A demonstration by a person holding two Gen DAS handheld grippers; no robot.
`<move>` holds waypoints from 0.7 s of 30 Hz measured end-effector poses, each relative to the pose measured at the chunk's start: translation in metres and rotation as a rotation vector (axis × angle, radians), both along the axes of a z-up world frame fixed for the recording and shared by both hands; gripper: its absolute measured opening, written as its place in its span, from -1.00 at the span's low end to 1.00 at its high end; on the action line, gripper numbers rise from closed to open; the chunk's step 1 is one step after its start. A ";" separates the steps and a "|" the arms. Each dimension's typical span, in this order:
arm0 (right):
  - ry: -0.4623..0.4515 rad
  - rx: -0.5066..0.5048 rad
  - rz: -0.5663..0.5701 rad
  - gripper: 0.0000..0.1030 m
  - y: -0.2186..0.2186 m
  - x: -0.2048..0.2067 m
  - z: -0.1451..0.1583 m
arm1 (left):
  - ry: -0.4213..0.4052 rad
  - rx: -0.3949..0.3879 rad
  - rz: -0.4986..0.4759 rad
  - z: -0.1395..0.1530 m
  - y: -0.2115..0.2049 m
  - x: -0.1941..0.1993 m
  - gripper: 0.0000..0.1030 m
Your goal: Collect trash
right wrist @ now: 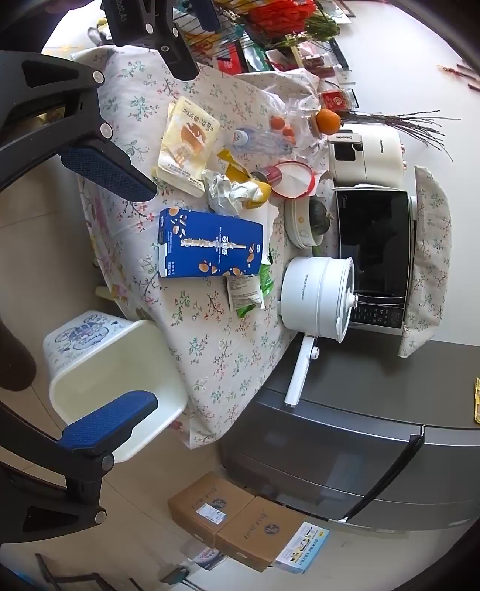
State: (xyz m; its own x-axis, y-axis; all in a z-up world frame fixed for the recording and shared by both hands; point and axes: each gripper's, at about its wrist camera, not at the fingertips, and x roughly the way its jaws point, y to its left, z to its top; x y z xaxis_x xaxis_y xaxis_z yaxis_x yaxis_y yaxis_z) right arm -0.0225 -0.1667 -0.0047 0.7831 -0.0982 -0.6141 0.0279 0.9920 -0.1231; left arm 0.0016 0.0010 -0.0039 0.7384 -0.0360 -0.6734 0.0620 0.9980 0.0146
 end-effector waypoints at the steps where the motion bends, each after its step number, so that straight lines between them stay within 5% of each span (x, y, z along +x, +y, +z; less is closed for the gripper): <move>1: 0.000 0.001 0.000 1.00 0.000 0.000 0.000 | -0.001 -0.002 0.000 0.000 0.001 -0.001 0.99; 21: -0.002 -0.002 -0.002 1.00 0.000 0.000 0.000 | -0.005 -0.003 0.006 0.002 0.002 -0.002 0.99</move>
